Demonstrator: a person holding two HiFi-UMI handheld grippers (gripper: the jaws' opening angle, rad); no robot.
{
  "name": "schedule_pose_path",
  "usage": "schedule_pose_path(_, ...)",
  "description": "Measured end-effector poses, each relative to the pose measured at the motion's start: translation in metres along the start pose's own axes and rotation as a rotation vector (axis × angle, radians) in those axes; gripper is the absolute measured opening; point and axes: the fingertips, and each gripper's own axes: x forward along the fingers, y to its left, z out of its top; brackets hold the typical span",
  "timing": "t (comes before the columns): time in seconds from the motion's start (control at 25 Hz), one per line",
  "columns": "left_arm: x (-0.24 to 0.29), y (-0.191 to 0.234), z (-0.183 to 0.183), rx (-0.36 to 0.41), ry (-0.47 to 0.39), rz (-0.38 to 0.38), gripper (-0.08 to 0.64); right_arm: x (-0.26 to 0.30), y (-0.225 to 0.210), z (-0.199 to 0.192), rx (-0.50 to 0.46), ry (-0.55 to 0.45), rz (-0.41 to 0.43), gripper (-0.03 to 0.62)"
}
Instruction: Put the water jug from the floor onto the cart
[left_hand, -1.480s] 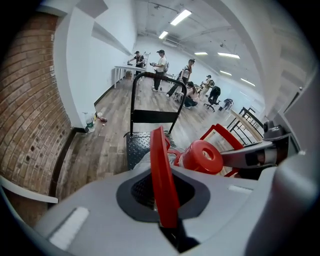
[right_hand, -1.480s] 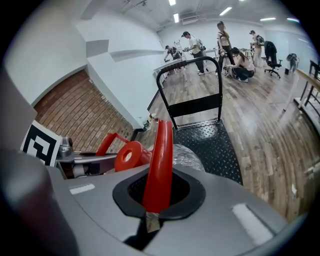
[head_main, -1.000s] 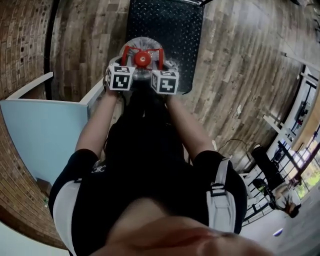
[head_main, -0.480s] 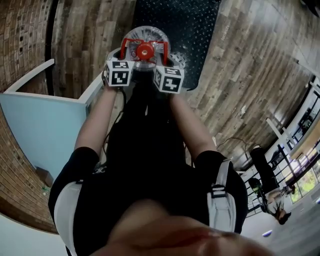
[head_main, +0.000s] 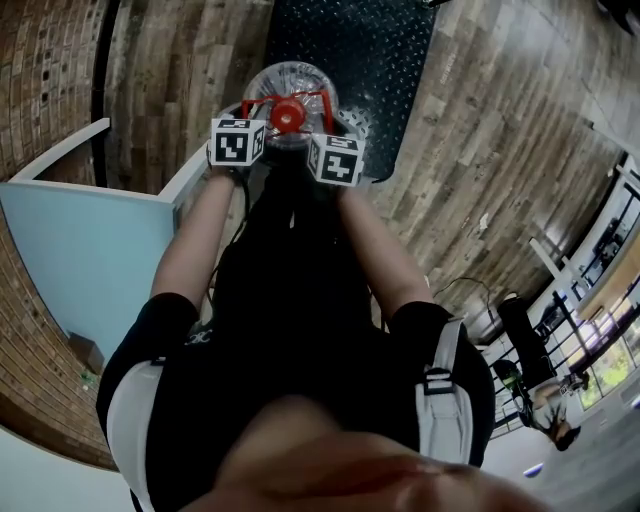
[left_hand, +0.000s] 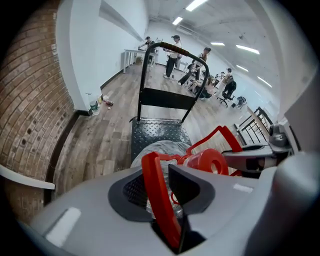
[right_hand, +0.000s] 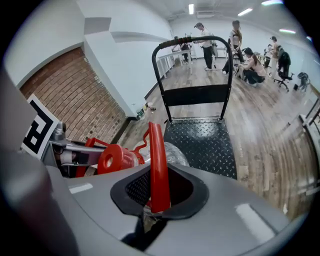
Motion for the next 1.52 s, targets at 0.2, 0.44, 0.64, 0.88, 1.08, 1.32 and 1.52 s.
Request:
schedule_pose_path(0.2,-0.019,-0.002,0.007,-0.005,-0.04,0.0,0.13,-0.017,0.0,0.014,0.0,-0.077,-0.013,0.119)
schedule_pose_path(0.44,-0.049,-0.002,0.013,0.038,-0.067,0.061,0.141,-0.053,0.002,0.041,-0.017,-0.171,-0.036,0.125)
schedule_pose_path(0.64,-0.084,-0.017,0.021,0.042,-0.113,0.042,0.094,-0.088,0.018,0.053,-0.04,-0.239,-0.028,0.053)
schedule_pose_path(0.88,-0.137,-0.033,0.046,0.093,-0.252,0.069,0.002,-0.131,0.041,0.071,-0.032,-0.341,0.036,0.014)
schedule_pose_path(1.08,-0.18,-0.047,0.083,0.113,-0.38,0.051,0.002,-0.164,0.052,0.1,-0.032,-0.446,0.062,0.014)
schedule_pose_path(1.32,-0.22,-0.063,0.134,0.119,-0.483,0.034,0.002,-0.212,0.068,0.156,-0.069,-0.622,0.148,0.011)
schedule_pose_path(1.52,-0.241,-0.068,0.147,0.157,-0.539,0.043,0.002,-0.245,0.083,0.171,-0.092,-0.724,0.182,0.012)
